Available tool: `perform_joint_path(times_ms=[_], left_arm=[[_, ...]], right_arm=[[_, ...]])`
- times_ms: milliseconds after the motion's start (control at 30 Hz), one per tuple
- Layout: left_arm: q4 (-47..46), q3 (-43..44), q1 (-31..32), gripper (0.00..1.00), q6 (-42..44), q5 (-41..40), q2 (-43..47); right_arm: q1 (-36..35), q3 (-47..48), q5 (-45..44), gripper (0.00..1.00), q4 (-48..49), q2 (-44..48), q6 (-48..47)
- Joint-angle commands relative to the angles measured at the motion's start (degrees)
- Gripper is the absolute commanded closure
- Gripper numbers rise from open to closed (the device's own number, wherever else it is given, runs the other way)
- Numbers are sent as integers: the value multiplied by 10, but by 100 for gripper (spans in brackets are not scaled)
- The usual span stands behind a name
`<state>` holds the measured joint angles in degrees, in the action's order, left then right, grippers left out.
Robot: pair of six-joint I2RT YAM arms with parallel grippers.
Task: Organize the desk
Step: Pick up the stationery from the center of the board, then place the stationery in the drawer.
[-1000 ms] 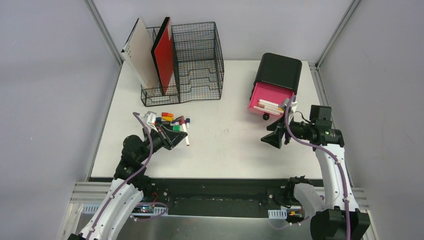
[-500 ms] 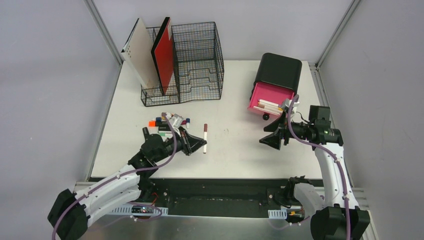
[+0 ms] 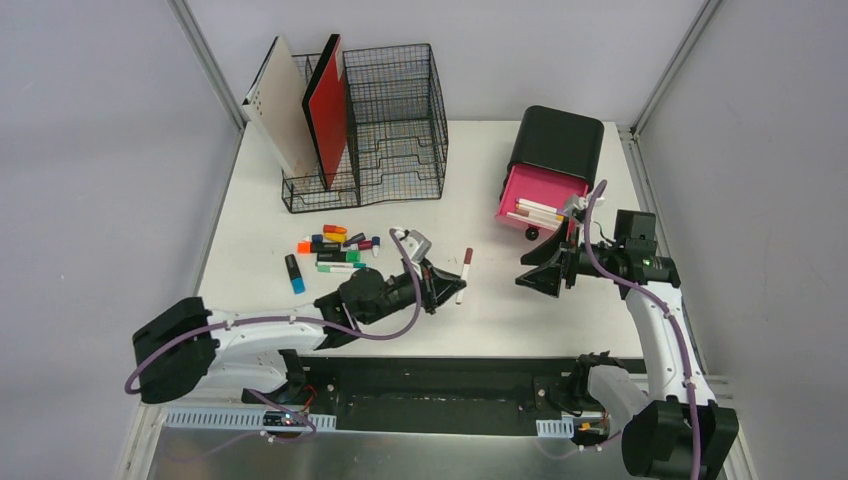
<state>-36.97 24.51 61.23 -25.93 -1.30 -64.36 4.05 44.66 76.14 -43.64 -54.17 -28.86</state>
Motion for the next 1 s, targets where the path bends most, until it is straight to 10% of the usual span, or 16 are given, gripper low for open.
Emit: perform_joint_path(times_ms=[0, 967], left_arm=[[-103, 56, 40, 100, 48, -61, -62], [-173, 202, 115, 100, 76, -72, -259]], right_arm=[[3, -4, 44, 28, 62, 1, 47], [3, -16, 49, 37, 103, 7, 98]])
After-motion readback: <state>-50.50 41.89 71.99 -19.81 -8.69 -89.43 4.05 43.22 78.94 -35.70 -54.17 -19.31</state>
